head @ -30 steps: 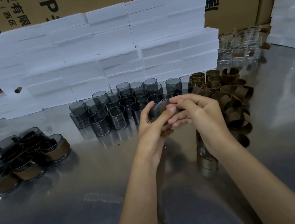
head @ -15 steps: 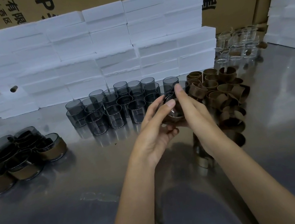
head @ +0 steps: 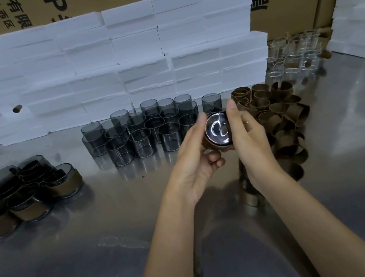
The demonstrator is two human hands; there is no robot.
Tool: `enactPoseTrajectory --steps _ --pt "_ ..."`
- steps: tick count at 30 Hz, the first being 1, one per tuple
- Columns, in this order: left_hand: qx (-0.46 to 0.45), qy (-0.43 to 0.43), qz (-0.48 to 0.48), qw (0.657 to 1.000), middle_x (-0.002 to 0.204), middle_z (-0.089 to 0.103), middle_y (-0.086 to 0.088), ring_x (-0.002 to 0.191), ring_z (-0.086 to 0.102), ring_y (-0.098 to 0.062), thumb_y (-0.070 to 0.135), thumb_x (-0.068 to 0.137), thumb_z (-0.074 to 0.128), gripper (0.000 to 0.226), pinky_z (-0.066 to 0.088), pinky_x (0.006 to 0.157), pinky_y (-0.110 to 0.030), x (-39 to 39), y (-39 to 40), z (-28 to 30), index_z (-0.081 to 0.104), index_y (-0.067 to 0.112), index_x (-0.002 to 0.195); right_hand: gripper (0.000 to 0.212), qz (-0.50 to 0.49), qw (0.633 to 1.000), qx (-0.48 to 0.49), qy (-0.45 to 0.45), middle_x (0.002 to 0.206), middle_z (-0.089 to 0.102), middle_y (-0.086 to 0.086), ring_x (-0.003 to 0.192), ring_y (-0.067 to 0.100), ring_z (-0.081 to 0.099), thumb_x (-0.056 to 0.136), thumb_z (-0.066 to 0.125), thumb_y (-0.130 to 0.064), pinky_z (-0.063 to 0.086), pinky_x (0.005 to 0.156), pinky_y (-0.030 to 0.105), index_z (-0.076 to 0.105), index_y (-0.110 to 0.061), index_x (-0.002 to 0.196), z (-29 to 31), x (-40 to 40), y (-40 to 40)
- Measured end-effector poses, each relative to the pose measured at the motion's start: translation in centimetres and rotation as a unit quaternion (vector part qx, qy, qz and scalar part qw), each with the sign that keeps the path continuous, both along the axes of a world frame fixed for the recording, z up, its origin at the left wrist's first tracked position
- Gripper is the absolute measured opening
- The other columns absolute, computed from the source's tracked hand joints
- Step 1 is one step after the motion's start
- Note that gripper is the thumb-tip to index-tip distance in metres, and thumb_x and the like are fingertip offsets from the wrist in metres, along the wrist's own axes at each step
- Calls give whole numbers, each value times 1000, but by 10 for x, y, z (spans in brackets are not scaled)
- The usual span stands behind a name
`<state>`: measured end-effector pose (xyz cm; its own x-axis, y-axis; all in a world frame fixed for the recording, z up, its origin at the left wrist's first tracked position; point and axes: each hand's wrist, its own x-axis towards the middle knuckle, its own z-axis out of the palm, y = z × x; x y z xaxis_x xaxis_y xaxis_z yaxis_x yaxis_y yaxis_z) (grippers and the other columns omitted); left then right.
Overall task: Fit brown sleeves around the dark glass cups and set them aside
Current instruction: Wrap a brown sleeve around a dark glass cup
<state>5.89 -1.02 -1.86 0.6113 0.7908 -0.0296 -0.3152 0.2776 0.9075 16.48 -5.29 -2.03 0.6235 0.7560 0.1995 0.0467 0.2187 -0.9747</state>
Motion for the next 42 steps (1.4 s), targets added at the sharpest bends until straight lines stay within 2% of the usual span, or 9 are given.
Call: enactPoseTrajectory --steps 2,5,8,12,14,17,20,27,42 --pt "17 58 69 996 83 66 -3 59 49 -12 70 92 52 58 39 56 -26 1 1 2 75 19 105 45 12 998 17 -54 81 71 -19 79 -7 65 94 52 -64 48 72 10 65 -20 94 2 -5 -2" --pt "25 108 189 976 76 70 1 73 58 -16 54 103 45 55 43 69 -32 -2 4 -2 75 25 69 40 55 993 9 -100 76 66 -9 71 -6 59 94 55 -59 44 67 6 65 -21 101 0 -12 -3" --pt "-41 -5 191 981 86 65 -6 84 62 -20 37 101 55 28 48 87 -37 -8 6 0 65 17 85 29 105 992 -5 -76 83 64 0 72 -5 59 98 62 -48 44 65 5 66 -21 105 0 -16 -3" --pt "-79 -43 165 982 48 55 6 41 53 -7 31 102 53 34 44 46 -14 -11 3 2 54 15 72 34 128 991 -16 -33 81 64 -5 73 -7 62 79 67 -48 47 69 9 71 -24 103 1 -17 -2" --pt "-93 -35 171 980 42 50 8 34 48 -5 32 100 56 35 39 39 -13 -12 1 2 50 16 69 28 140 989 -40 36 82 73 -7 77 1 68 72 66 -50 50 75 20 77 -28 85 3 -16 -2" --pt "-104 -1 187 977 51 60 3 42 58 -11 34 92 68 29 48 48 -20 -8 -4 4 60 16 70 34 129 980 -62 138 77 75 2 73 14 71 71 66 -56 55 74 31 70 -26 56 2 -19 -2" --pt "-98 -5 179 979 65 70 -2 57 68 -16 30 91 70 33 54 57 -26 -1 -8 3 73 19 59 34 105 967 -57 226 75 75 6 75 23 74 77 71 -50 59 83 41 68 -22 57 -1 -23 -2" --pt "-84 6 166 983 54 62 4 50 63 -12 31 96 65 54 53 53 -23 5 -13 1 65 22 43 29 90 943 -29 318 77 73 10 83 32 74 89 76 -36 59 93 53 69 -15 70 -2 -21 -5" --pt "-8 37 195 980 47 38 4 44 38 -12 37 98 61 60 39 54 -28 4 -13 3 43 24 42 48 90 947 -14 307 53 56 -3 51 14 59 94 70 -30 52 62 31 57 -22 49 1 -19 -5"
